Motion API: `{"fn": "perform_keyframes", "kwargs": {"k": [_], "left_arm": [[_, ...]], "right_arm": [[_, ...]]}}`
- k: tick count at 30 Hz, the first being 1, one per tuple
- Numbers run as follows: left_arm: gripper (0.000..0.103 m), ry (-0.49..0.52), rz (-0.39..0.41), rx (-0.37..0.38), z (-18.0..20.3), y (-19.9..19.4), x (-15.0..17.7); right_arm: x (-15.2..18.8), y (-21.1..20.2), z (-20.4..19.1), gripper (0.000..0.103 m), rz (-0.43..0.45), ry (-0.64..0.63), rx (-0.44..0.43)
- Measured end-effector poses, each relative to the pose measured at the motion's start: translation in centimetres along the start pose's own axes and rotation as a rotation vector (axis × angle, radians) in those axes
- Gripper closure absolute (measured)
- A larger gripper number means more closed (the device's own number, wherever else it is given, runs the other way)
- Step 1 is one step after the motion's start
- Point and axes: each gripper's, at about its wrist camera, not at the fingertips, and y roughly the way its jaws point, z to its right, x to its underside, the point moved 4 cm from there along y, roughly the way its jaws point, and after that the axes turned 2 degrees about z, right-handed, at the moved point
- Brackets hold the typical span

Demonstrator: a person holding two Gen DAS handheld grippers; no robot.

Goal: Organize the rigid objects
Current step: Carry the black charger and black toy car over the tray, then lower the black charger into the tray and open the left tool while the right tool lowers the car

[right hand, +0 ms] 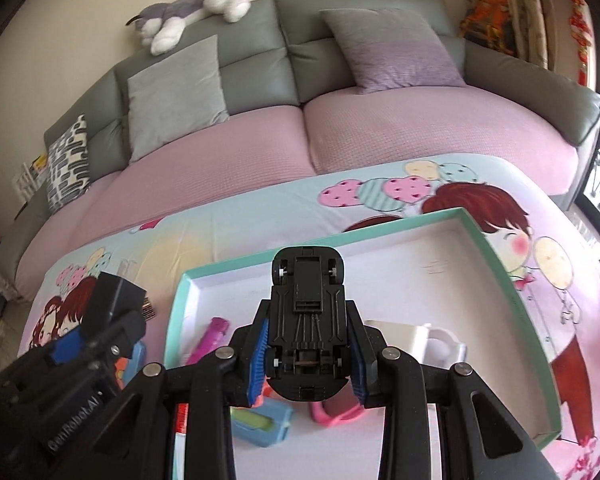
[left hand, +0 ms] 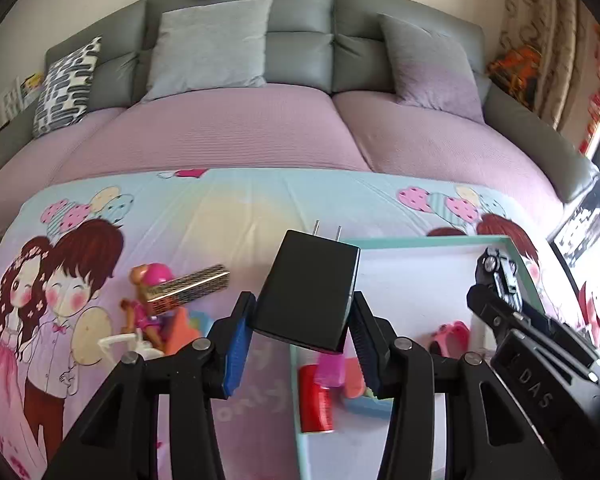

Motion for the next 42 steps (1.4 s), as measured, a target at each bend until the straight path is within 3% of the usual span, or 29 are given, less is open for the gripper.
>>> {"fn": "perform_keyframes", "kwargs": {"k": [9,18,42], "left_arm": [[0.054,0.053,-0.037,0.01,3.0,2.2,0.8],[0.054,0.073,-0.059,0.006,4.5,4.4,1.5],[0.052,0.115,-0.097,-0.02,5.2,5.4,2.3]], "right_arm": [[-1.0,-1.8,5.4,0.067,0.033,0.019,0.147],[-0.4,-1.1,8.6,0.067,-0.01,0.035,0.246],[1.4,1.8,9.8,0.065,-0.123,0.048,0.294]]}}
